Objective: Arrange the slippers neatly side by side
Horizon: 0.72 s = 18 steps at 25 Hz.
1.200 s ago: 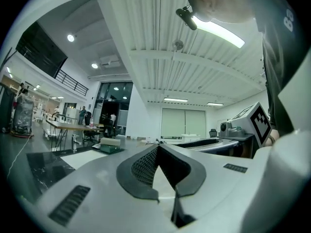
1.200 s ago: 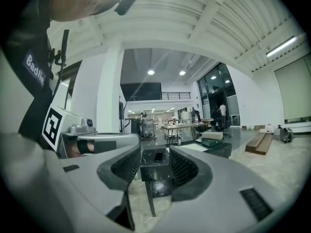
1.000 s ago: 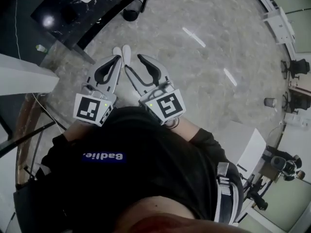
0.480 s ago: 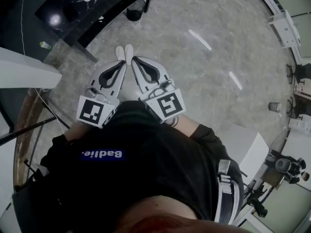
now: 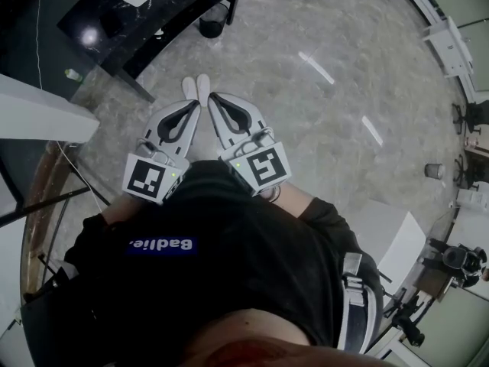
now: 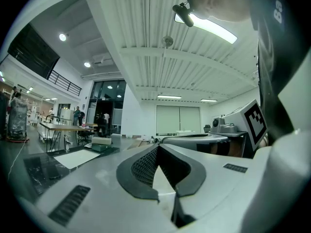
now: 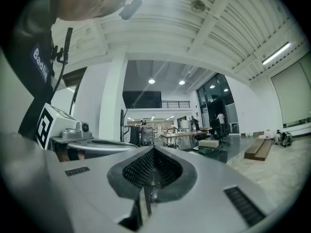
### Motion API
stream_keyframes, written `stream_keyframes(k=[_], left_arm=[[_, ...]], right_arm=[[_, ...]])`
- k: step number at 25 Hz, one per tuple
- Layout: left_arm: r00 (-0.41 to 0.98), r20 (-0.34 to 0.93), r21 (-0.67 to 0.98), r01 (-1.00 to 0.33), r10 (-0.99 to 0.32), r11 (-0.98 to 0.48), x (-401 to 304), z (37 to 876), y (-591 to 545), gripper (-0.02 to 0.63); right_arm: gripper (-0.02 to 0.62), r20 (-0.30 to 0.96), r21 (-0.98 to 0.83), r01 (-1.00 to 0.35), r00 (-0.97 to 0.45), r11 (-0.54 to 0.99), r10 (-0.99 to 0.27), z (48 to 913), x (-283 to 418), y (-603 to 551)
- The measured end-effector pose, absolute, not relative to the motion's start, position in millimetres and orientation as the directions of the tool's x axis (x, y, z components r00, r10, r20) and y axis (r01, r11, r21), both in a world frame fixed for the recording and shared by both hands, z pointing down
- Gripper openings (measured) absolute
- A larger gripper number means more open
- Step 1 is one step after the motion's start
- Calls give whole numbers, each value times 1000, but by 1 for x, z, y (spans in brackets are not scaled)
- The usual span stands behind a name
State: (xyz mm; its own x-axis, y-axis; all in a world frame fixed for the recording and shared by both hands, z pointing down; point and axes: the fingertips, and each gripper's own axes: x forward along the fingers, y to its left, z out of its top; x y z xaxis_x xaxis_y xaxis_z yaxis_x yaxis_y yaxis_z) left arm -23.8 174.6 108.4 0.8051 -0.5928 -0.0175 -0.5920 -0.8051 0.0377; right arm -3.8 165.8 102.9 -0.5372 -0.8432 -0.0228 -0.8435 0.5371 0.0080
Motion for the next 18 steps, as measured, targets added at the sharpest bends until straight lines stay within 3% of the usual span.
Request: stream_keyframes(k=[18], left_arm=[[810,-15,16,-586,-586,-810,-27,107,193,0]], right_arm=[[0,-9,1,-836,-549,549,-836,103,-8,182]])
